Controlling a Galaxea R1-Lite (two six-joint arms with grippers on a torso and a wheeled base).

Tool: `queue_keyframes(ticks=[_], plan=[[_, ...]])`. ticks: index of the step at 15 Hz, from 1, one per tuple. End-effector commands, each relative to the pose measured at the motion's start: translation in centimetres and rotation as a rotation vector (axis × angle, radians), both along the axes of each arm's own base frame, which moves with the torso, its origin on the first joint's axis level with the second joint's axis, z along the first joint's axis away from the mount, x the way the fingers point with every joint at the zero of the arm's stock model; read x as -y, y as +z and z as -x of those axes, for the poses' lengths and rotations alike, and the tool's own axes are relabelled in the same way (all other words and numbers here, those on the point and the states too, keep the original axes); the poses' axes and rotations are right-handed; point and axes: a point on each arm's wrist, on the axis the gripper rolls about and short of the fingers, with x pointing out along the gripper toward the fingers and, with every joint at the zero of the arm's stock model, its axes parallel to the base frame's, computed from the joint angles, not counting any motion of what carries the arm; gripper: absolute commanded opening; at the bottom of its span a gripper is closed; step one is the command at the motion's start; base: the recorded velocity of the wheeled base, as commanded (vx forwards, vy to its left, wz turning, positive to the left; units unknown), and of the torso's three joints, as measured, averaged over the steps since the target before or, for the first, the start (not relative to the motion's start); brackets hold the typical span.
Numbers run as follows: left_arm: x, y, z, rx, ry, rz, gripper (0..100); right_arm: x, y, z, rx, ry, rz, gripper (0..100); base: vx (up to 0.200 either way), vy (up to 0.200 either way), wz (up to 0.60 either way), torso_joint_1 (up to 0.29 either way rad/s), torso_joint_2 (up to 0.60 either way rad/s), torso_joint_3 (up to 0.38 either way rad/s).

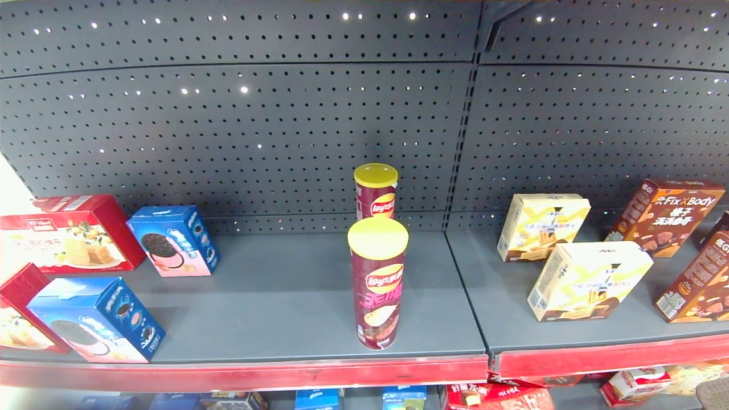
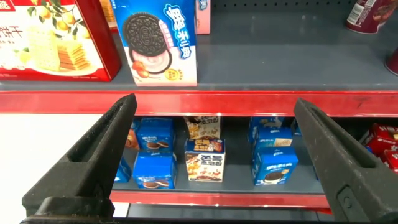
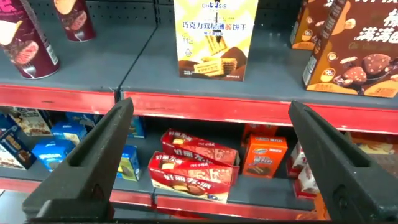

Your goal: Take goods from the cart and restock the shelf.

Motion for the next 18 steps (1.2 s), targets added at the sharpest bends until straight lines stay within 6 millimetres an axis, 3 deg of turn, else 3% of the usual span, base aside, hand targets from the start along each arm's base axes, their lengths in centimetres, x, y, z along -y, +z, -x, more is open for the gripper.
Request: queue_keyframes(ticks=[1,18], plan=[[0.00,0.00,-0.01,-0.001,0.000,0.002,100,0.00,0.01,-0.01,0.000,-0.001,0.001,100,0.000,0.000,0.00,0.000,0.00,0.000],[0.01,0.01,-0.02,-0.002,-0.004,0.002,100,-0.02,0.01,-0.01,0.000,0.010,0.002,100,0.000,0.000,0.00,0.000,0.00,0.000]])
